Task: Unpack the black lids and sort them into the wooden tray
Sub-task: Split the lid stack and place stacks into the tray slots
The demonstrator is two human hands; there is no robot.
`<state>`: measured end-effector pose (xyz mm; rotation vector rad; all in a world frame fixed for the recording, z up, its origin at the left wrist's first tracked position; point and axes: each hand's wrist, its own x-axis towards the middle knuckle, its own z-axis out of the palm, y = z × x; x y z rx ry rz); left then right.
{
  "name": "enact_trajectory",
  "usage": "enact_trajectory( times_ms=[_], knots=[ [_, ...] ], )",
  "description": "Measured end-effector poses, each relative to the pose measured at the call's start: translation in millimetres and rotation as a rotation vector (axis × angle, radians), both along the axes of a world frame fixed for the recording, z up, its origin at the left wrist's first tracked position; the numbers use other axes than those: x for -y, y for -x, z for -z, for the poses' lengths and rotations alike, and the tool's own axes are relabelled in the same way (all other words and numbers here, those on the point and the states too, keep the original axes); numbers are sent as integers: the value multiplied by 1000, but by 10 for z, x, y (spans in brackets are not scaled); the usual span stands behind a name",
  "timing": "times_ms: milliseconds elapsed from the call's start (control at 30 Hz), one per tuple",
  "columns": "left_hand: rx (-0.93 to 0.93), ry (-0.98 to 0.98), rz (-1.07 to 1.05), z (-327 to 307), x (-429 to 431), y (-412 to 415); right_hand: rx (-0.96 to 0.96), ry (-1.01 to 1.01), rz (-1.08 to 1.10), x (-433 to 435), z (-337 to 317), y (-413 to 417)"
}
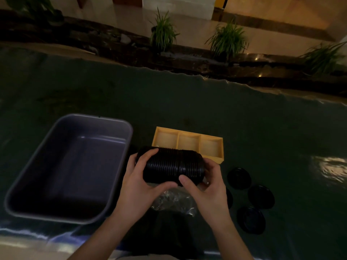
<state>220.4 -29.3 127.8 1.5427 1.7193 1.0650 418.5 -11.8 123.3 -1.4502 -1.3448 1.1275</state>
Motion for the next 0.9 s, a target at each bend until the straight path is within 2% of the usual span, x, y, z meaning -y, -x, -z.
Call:
enact_trajectory(
  times_ms=[167, 300, 633, 900],
  knots=[
    [3, 0, -13, -14, -69, -6, -76, 18, -18, -64, 28, -20],
    [-43, -9, 1, -14, -106, -66, -13, 45, -54, -149, 46, 10],
    [-50, 10, -62, 72, -353, -1, -140, 65, 79, -481, 277, 3],
    [-80, 84, -123, 161, -449, 58, 13, 57, 77, -912, 513, 167]
  ],
)
